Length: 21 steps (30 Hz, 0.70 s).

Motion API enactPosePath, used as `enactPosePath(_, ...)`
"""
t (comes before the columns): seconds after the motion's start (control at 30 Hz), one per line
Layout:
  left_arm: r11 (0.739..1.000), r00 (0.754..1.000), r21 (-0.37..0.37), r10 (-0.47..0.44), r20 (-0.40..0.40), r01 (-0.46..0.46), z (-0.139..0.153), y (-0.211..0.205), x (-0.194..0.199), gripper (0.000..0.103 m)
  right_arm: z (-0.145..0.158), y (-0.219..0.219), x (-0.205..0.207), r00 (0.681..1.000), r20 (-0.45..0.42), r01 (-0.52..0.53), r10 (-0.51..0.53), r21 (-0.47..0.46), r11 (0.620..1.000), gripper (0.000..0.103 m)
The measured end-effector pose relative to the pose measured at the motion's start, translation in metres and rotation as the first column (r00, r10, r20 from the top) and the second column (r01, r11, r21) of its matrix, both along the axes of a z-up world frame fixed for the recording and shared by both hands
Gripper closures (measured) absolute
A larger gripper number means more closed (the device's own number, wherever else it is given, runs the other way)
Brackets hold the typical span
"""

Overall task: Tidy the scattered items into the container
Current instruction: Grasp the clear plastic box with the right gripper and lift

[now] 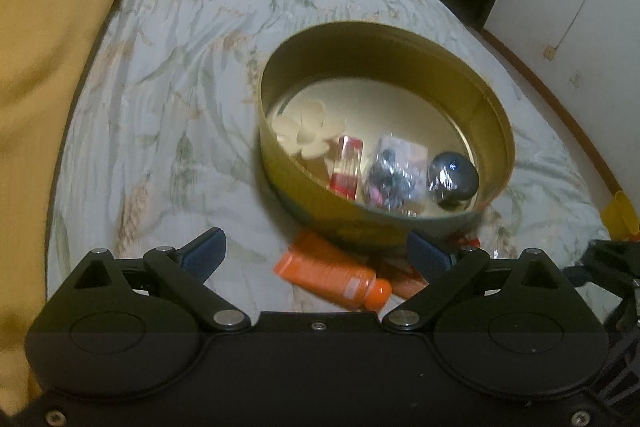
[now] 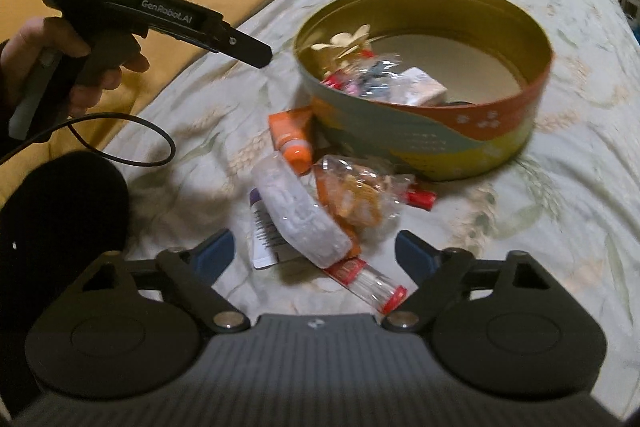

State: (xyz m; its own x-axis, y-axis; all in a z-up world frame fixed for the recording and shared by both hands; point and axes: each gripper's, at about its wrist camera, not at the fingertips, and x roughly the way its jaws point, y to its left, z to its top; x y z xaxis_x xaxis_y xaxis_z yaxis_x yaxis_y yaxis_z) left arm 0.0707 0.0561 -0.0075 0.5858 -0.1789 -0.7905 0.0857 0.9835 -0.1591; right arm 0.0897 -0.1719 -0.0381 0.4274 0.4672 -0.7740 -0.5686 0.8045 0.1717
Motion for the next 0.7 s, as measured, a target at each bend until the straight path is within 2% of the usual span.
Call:
enactPosePath(0.23,1.0,1.0,0.006,0.009,-0.01,-0.009,-0.008,0.004,-0.02,0.006,-0.004,0.025,0.013,0.997,0.002,-0.083,0.083,-0.074,0.994,0.029)
enactPosePath(0.47,1.0,1.0,0.012,0.0,-0.026,0.0,-0.015,0.007,-0.036,0.006,-0.016,0.04,0.019,0.993,-0.019,-0.122,0.121,-0.155,0.98,0.056)
enactPosePath(0.63,1.0,0.999,0.017,-0.017,-0.035,0.018,-0.019,0.005,-0.044,0.006,-0.017,0.043,0.016,0.99,-0.024,-0.142,0.14,-0.16,0.977,0.071)
enactPosePath(0.7,0.999,0.999,0.018,-0.027,-0.028,0.027,-0.017,0.003,-0.046,0.007,-0.016,0.042,0.016,0.993,-0.031,-0.121,0.117,-0.148,0.982,0.071)
